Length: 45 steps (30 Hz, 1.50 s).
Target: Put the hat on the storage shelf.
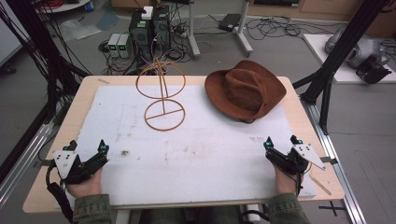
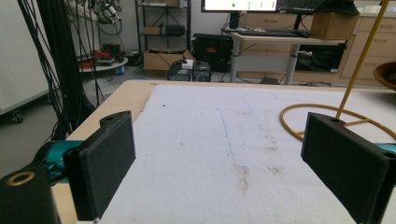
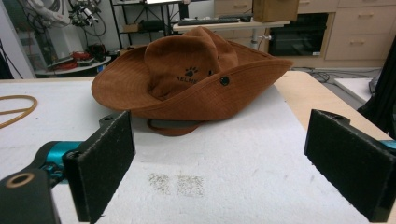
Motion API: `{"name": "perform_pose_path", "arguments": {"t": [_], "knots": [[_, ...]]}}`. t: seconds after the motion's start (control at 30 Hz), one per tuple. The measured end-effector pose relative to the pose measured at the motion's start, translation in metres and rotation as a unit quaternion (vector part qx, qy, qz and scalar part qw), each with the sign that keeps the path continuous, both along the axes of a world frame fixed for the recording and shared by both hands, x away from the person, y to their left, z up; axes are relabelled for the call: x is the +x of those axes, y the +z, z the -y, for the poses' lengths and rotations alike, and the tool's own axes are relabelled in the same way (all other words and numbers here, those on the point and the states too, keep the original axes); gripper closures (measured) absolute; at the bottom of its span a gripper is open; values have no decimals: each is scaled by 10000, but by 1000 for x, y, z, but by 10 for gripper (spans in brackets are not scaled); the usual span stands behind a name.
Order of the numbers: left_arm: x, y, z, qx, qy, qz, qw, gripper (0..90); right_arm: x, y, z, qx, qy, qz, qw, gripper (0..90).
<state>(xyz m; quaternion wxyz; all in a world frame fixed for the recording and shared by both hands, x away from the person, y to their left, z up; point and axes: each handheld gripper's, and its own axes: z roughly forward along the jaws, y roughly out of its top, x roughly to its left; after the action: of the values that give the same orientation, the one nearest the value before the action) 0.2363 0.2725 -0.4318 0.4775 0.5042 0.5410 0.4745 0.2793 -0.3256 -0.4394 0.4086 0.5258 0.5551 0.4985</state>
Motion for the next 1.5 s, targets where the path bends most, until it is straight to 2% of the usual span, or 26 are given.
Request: {"name": "perform_pose_path", "arguments": {"t": [0.1, 0.2, 0.27, 0.4, 0.57, 0.63, 0.73, 0.77, 0.83, 1.0, 1.13, 1.23, 1.43, 1.5], "knots": [[0, 0, 0, 1, 1, -1, 10000, 103, 2, 1, -2, -66, 46, -3, 10000, 80], [0, 0, -1, 9, -1, -17, 10000, 103, 5, 8, -4, 114, 69, 114, 9998, 79], [0, 0, 0, -4, -5, -11, 10000, 103, 9, 14, -4, 110, 86, 190, 9997, 79], [-2, 1, 1, 26, -31, 1, 10000, 103, 16, 22, -5, 186, 165, 194, 9995, 80], [-1, 1, -2, -24, 6, 15, 10000, 103, 38, 34, -9, -85, 455, 110, 9989, 80], [-1, 0, -3, -40, 23, 25, 10000, 103, 42, 37, -9, -89, 491, 122, 9987, 79], [-1, 0, -3, -60, 15, 14, 10000, 103, 52, 45, -10, -137, 605, 52, 9981, 80], [-1, 0, -3, -54, 16, 7, 10000, 103, 61, 52, -10, -186, 694, 21, 9974, 80], [-1, 0, -3, -51, 8, 14, 10000, 103, 65, 55, -9, -232, 737, 8, 9970, 80], [-2, 0, -2, -27, -12, -1, 10000, 103, 91, 68, -6, -324, 925, -223, 9949, 80], [-1, 0, -1, -15, -31, -20, 10000, 103, 101, 70, -4, -380, 933, -247, 9946, 80], [-1, -1, 0, 10, -59, -30, 10000, 103, 112, 68, -4, -425, 893, -370, 9944, 80], [1, -2, 0, 13, -102, -71, 9999, 103, 141, 64, -6, -705, 951, -605, 9911, 80], [2, -2, 0, 18, -104, -66, 9999, 103, 144, 64, -6, -726, 962, -638, 9907, 80]]}}
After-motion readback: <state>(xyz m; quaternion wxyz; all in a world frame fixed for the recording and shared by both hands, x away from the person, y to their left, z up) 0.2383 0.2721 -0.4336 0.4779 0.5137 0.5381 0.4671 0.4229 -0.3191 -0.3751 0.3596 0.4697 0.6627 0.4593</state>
